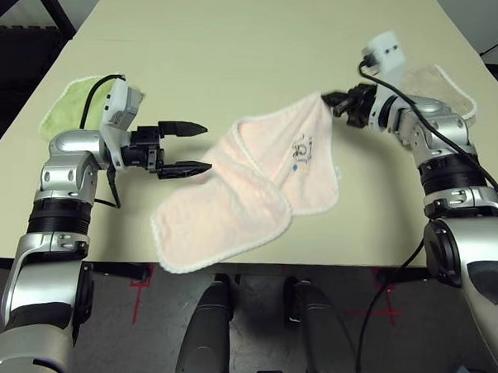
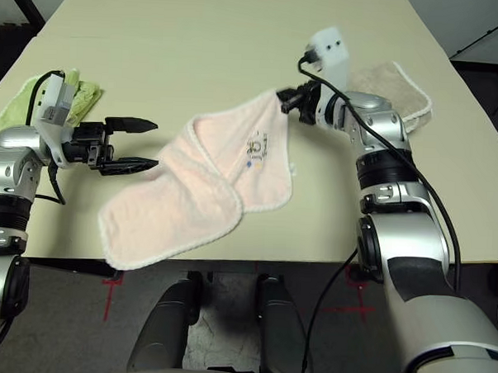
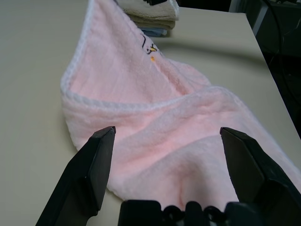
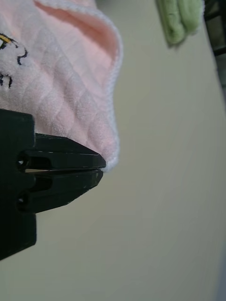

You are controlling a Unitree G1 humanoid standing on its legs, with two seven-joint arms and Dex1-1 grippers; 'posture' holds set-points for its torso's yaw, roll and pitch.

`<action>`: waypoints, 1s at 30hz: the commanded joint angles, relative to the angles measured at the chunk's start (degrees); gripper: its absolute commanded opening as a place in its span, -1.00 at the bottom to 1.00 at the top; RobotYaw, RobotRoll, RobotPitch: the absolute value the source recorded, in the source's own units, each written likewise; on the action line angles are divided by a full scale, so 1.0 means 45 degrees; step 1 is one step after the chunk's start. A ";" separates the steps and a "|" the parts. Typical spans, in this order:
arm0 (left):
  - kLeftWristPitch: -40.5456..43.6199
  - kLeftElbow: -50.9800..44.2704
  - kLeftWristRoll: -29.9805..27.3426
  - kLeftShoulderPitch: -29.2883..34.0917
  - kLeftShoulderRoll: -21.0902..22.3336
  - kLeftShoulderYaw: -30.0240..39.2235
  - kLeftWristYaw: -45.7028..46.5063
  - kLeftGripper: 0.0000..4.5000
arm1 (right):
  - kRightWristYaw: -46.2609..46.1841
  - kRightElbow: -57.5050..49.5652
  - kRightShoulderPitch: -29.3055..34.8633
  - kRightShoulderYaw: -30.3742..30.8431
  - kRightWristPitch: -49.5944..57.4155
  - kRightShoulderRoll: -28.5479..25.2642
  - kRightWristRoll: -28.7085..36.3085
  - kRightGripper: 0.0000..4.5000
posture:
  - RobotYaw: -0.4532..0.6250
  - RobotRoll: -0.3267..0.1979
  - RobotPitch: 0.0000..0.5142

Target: Fold the towel and set it aside.

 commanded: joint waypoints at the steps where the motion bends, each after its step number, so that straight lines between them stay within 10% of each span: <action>1: 0.0364 -0.0416 -0.0241 0.0127 -0.0015 0.0023 0.0302 1.00 | 0.0151 -0.0100 0.0440 0.0033 -0.1582 -0.0078 -0.0009 -0.99 | -0.14 0.25 -0.11; 9: 0.1564 -0.0998 -0.0562 0.0290 -0.0421 0.0078 0.1705 1.00 | 0.0426 0.0594 0.0625 0.0884 -0.3467 -0.0278 -0.0852 -0.99 | -0.12 0.25 -0.13; 30: 0.3237 -0.1091 -0.0746 -0.0369 -0.1389 0.0165 0.4505 1.00 | -0.0741 0.3923 -0.6081 -0.1494 -0.6791 0.0401 0.1124 -0.99 | -0.14 0.25 -0.19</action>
